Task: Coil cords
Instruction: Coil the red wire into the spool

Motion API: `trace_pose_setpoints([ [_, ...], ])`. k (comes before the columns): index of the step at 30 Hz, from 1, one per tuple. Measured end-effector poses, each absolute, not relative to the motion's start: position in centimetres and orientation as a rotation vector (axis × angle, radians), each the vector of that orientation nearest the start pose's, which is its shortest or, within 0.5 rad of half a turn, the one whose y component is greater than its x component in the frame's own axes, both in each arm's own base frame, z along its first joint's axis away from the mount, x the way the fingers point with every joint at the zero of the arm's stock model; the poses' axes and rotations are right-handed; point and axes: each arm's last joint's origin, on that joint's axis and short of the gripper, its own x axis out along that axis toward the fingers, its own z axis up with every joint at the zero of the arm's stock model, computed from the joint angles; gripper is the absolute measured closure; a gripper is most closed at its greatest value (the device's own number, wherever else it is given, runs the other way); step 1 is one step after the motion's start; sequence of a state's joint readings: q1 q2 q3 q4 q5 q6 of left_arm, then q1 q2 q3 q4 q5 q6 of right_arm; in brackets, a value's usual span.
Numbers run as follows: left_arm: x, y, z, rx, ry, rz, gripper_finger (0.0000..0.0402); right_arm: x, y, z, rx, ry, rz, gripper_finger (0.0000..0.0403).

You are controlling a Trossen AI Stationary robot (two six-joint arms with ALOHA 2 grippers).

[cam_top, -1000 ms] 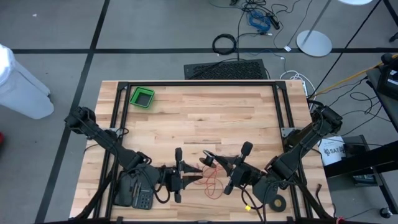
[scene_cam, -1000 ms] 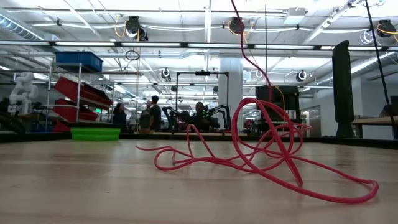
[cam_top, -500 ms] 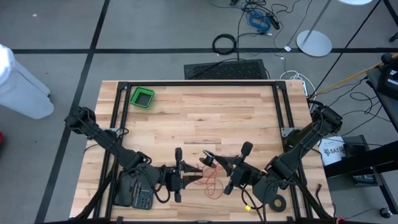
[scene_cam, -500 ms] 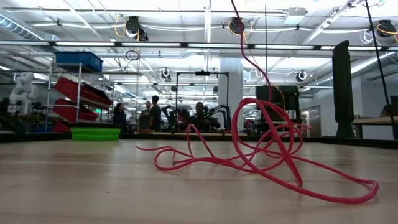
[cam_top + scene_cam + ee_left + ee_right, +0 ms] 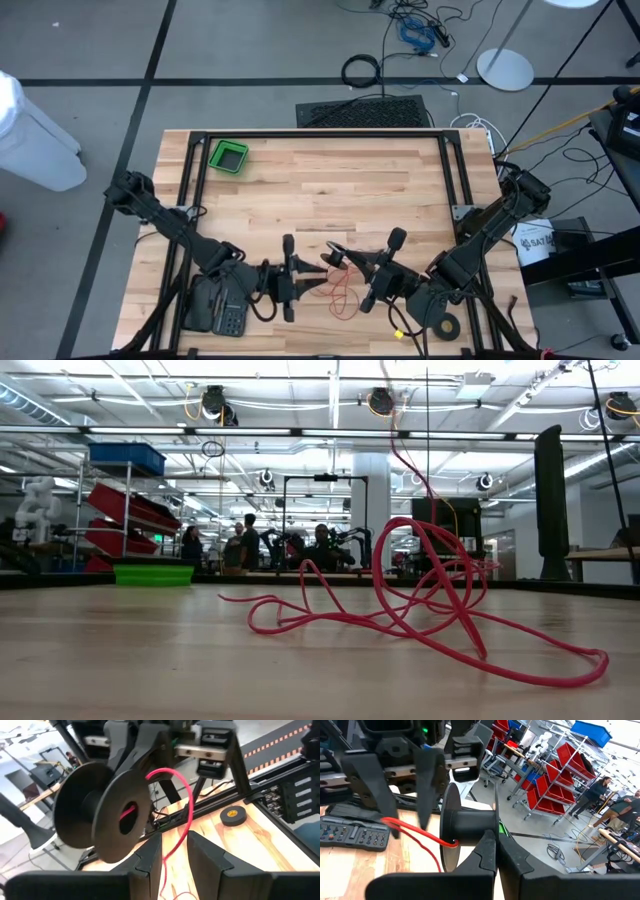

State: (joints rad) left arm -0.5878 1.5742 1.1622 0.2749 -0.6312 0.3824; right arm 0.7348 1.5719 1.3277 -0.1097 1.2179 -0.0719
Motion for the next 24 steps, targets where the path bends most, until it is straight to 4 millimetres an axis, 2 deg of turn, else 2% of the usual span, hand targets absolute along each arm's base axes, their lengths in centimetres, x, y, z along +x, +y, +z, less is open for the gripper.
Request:
trace_pose_setpoints([
  [24, 31.28, -18.44, 30.96, 0.45, 0.114, -0.01, 0.0304, 27.45, 21.15, 33.96, -0.366, 0.218, -0.471, 0.0403],
])
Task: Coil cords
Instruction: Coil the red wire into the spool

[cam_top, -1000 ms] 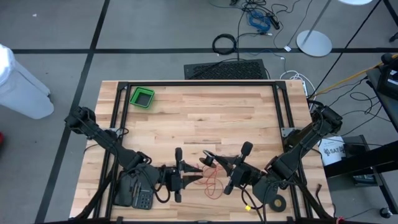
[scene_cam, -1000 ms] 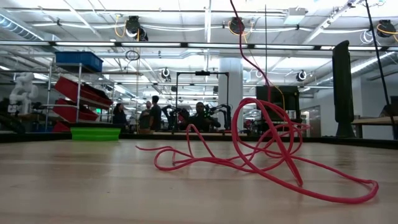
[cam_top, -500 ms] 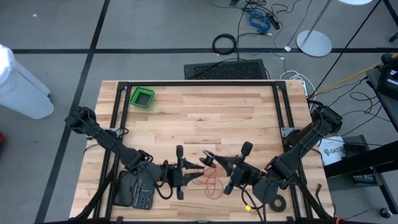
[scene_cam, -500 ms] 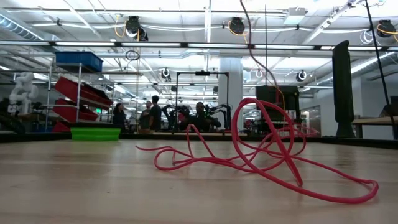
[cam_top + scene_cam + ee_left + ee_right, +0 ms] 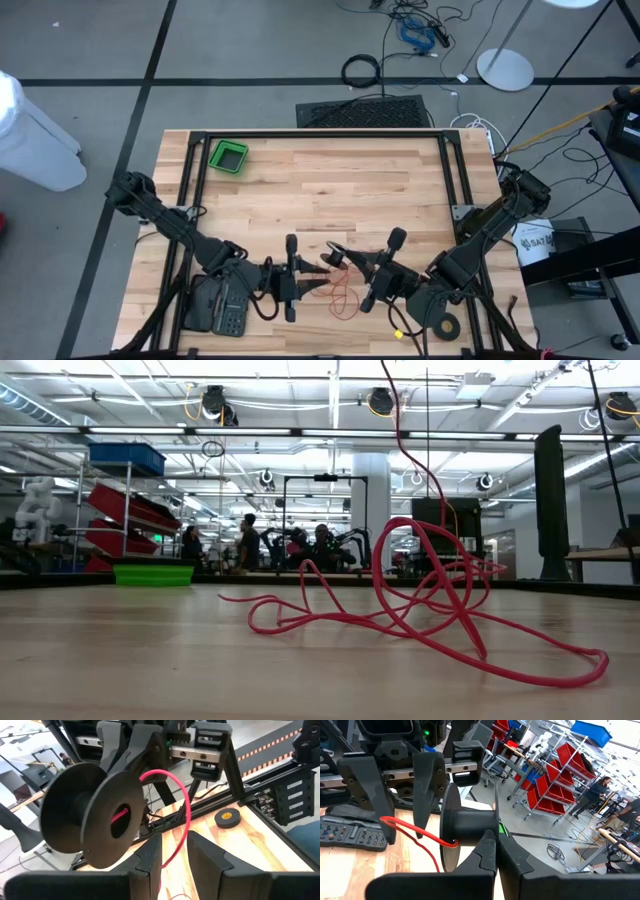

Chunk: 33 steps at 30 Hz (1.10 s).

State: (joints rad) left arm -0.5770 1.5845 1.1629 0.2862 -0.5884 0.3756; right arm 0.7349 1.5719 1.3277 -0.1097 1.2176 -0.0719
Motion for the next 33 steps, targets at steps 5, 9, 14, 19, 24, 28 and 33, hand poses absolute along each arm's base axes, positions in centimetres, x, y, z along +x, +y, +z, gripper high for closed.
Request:
trace_pose_setpoints([
  [5, 31.27, -18.45, 30.96, 0.45, 0.114, -0.01, 0.0304, 27.45, 21.15, 33.96, -0.366, 0.218, -0.471, 0.0403],
  [9, 31.27, -18.43, 30.95, 0.453, 0.115, -0.009, 0.0305, 27.45, 21.15, 33.96, -0.366, 0.218, -0.471, 0.0403],
  [14, 31.27, -18.43, 30.92, 0.458, 0.118, -0.007, 0.0315, 27.45, 21.15, 33.96, -0.366, 0.218, -0.471, 0.0403],
  [19, 31.37, -18.19, 30.93, 0.459, 0.122, 0.019, 0.0371, 27.45, 21.15, 33.96, -0.366, 0.218, -0.471, 0.0403],
  [24, 31.52, -17.93, 30.93, 0.456, 0.125, 0.028, 0.0393, 27.45, 21.15, 33.96, -0.366, 0.218, -0.471, 0.0403],
  [28, 31.52, -17.91, 30.94, 0.46, 0.125, 0.035, 0.0395, 27.45, 21.15, 33.96, -0.366, 0.218, -0.471, 0.0403],
  [33, 31.14, -18.56, 31.46, 0.497, 0.091, 0.06, 0.0398, 27.45, 21.15, 33.95, -0.367, 0.218, -0.471, 0.0403],
])
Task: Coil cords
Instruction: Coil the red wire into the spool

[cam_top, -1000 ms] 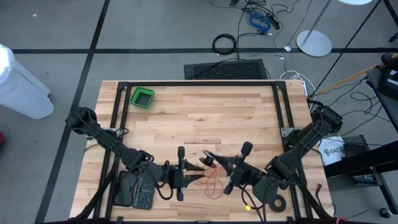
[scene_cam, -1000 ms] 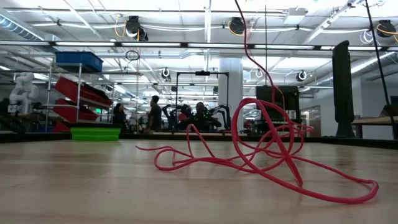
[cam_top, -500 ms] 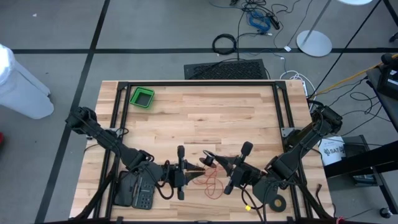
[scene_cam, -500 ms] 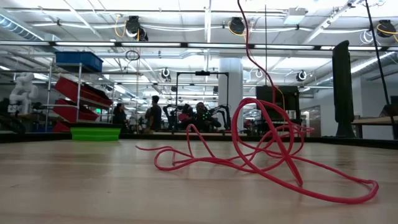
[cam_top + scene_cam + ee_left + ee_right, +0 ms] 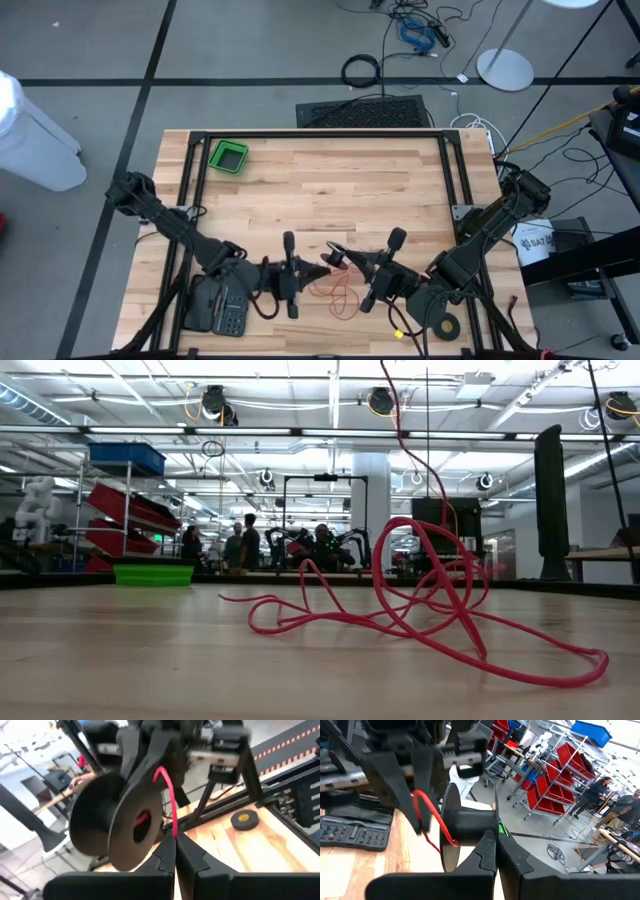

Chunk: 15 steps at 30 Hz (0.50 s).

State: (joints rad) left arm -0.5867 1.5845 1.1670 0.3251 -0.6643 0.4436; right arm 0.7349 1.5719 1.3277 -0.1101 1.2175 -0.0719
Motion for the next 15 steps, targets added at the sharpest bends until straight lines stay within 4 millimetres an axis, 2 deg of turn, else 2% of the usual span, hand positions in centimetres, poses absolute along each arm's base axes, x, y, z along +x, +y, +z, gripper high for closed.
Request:
trace_pose_setpoints([
  [4, 30.7, -19.5, 32.8, 0.492, 0.056, 0.051, 0.0398, 27.5, 21.2, 34.0, -0.365, 0.219, -0.457, 0.0403],
  [8, 30.0, -20.5, 33.9, 0.523, 0.049, 0.114, 0.0399, 27.5, 21.2, 33.9, -0.365, 0.219, -0.455, 0.0403],
  [15, 28.7, -21.6, 34.1, 0.616, 0.089, 0.242, 0.0399, 27.5, 21.3, 33.9, -0.355, 0.223, -0.411, 0.0403],
])
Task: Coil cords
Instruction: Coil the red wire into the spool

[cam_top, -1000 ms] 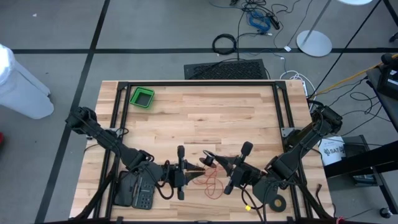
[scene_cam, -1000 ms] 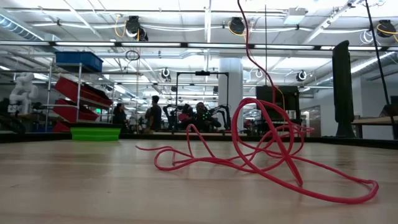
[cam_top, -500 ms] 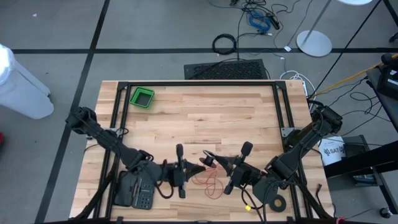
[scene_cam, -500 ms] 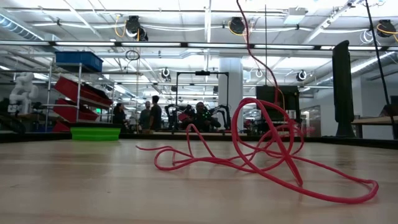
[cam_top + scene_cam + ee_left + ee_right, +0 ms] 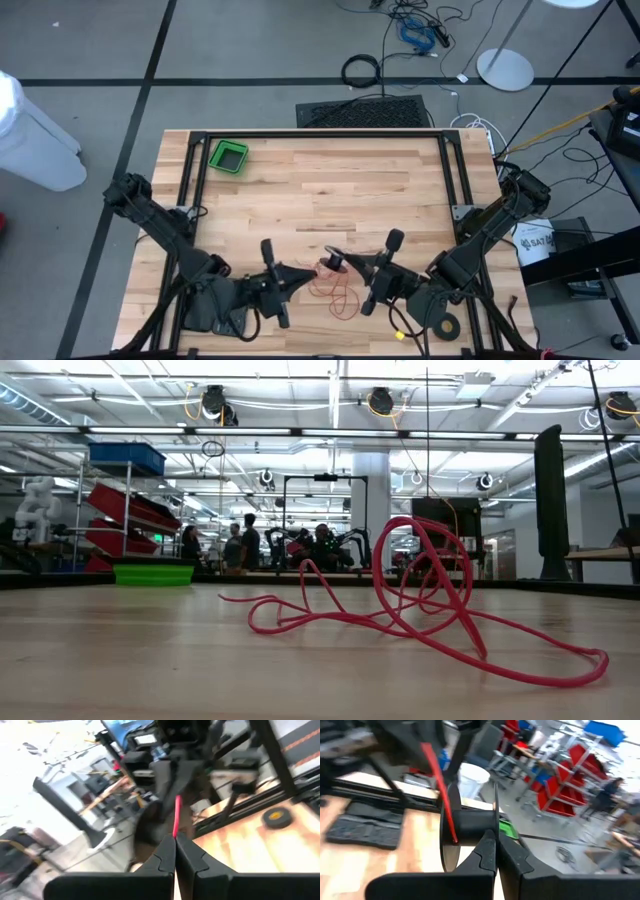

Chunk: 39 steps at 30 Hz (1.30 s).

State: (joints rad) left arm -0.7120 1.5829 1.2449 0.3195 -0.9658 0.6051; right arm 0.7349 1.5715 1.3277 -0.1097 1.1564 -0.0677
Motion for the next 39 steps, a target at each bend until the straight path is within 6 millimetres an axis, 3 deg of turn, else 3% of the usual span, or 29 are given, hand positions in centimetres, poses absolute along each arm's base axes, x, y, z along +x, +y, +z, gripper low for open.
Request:
trace_pose_setpoints([
  [8, 28.4, -21.6, 34.0, 0.667, 0.131, 0.312, 0.04, 27.6, 21.7, 33.8, -0.339, 0.236, -0.268, 0.0403],
  [29, 28.3, -21.5, 32.7, 0.775, 0.222, 0.275, 0.04, 27.7, 21.7, 34.1, -0.331, 0.214, -0.272, 0.0403],
  [39, 28.4, -21.7, 32.4, 0.703, 0.215, 0.185, 0.0331, 27.6, 22.1, 34.5, -0.32, 0.184, -0.265, 0.0403],
])
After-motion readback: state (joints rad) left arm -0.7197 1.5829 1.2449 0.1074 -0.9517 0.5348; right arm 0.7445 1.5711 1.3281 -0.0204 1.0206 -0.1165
